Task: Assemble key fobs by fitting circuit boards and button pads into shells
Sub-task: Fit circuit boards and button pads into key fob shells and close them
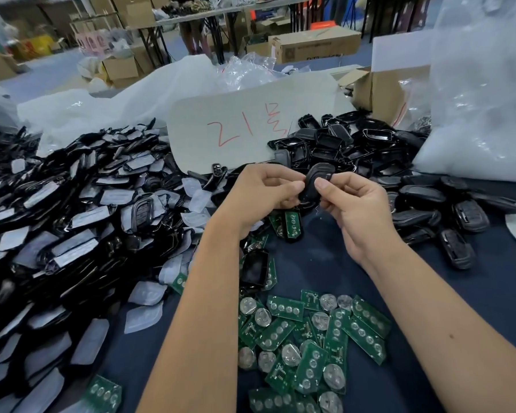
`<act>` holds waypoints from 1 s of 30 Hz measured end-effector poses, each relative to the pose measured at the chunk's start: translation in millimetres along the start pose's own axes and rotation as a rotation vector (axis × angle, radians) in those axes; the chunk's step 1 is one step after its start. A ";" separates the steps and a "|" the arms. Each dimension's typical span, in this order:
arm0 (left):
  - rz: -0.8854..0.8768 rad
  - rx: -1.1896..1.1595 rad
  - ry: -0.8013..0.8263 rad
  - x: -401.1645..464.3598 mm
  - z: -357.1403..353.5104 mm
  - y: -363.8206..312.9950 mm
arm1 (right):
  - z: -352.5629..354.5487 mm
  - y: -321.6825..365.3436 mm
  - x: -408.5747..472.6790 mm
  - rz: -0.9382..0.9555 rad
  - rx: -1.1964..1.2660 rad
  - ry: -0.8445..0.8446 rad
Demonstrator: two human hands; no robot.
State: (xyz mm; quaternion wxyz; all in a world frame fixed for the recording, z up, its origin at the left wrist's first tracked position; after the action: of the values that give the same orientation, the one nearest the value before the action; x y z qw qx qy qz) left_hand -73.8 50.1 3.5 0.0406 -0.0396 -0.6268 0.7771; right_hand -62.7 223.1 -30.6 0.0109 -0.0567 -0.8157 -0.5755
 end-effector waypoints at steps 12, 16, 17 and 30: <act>0.025 -0.156 0.059 1.7 -11.4 2.3 | 0.1 2.3 3.5 -0.020 0.222 0.061; 0.165 -0.291 -0.009 3.6 -8.5 4.5 | -1.5 2.4 1.9 0.225 -0.045 0.058; 0.192 -0.326 -0.003 3.1 -7.3 4.9 | -3.6 3.2 1.3 0.291 -0.121 0.075; 0.205 -0.345 -0.095 0.5 -0.3 8.4 | -5.3 -5.4 1.8 0.164 -0.175 0.057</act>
State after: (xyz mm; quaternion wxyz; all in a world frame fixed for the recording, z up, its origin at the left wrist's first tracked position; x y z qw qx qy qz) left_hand -74.3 48.7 -4.8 -0.0759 -0.0726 -0.7446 0.6593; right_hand -65.3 216.5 -33.7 0.0760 -0.1074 -0.7544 -0.6431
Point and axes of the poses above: each hand's wrist, its own x-axis towards the middle knuckle, its own z-axis out of the back of the hand, y = z × x, the point moved 4 cm from there along x, towards the middle knuckle, and after that the axes turned 1 degree about z, right-handed, at the moved point
